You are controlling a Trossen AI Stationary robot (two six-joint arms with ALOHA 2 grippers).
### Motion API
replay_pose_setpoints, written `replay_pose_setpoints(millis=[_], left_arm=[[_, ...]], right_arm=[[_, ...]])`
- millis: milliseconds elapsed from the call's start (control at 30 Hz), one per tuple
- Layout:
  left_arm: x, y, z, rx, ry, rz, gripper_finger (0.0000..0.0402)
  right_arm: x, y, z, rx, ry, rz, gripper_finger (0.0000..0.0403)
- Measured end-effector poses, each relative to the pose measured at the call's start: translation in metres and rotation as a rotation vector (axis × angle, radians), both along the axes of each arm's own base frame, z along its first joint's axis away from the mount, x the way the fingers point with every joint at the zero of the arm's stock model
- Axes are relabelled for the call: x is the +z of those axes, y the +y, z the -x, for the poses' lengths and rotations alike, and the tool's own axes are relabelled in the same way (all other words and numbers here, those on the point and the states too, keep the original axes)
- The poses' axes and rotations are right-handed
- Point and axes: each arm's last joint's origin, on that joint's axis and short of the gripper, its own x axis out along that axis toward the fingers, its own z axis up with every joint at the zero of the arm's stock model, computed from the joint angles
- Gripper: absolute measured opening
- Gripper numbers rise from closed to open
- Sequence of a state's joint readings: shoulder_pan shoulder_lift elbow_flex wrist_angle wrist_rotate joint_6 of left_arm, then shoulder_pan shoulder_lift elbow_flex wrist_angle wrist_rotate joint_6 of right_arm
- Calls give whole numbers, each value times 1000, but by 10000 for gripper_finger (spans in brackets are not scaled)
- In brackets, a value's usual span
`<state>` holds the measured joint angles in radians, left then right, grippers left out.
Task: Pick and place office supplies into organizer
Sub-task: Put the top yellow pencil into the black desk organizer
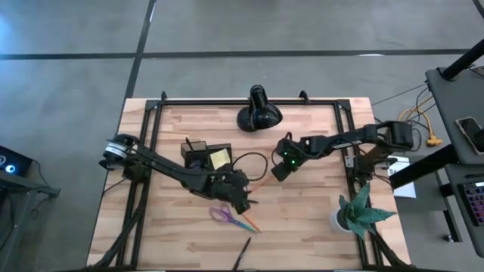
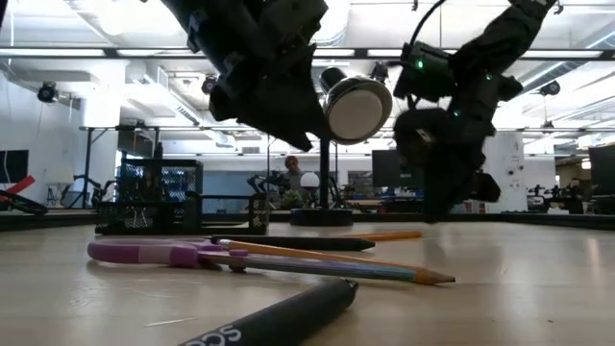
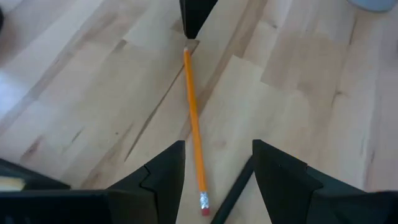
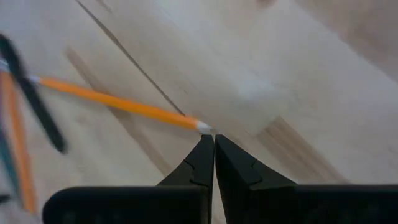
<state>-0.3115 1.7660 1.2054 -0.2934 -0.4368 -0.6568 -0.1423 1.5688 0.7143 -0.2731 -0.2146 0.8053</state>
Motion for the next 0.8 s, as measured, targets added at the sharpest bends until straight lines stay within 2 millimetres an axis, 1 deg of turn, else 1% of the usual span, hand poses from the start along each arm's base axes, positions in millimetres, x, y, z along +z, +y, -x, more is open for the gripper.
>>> replay_pose_setpoints(millis=[167,300,433,567,800], left_arm=[[-6,0,3,-6,24,24,169],[-12,1,6,-15,50,37,169],[-13,1,7,-25,59,47,169],[-15,1,8,-25,68,45,169],[-16,1,8,-25,67,45,169]], right_arm=[[-7,0,-6,16,-20,-11,8],[-5,0,-7,12,-42,-23,8],[0,0,-8,12,-57,-23,8],[-1,0,-8,11,-57,-22,8],[-14,-1,-10,8,-13,-32,8]])
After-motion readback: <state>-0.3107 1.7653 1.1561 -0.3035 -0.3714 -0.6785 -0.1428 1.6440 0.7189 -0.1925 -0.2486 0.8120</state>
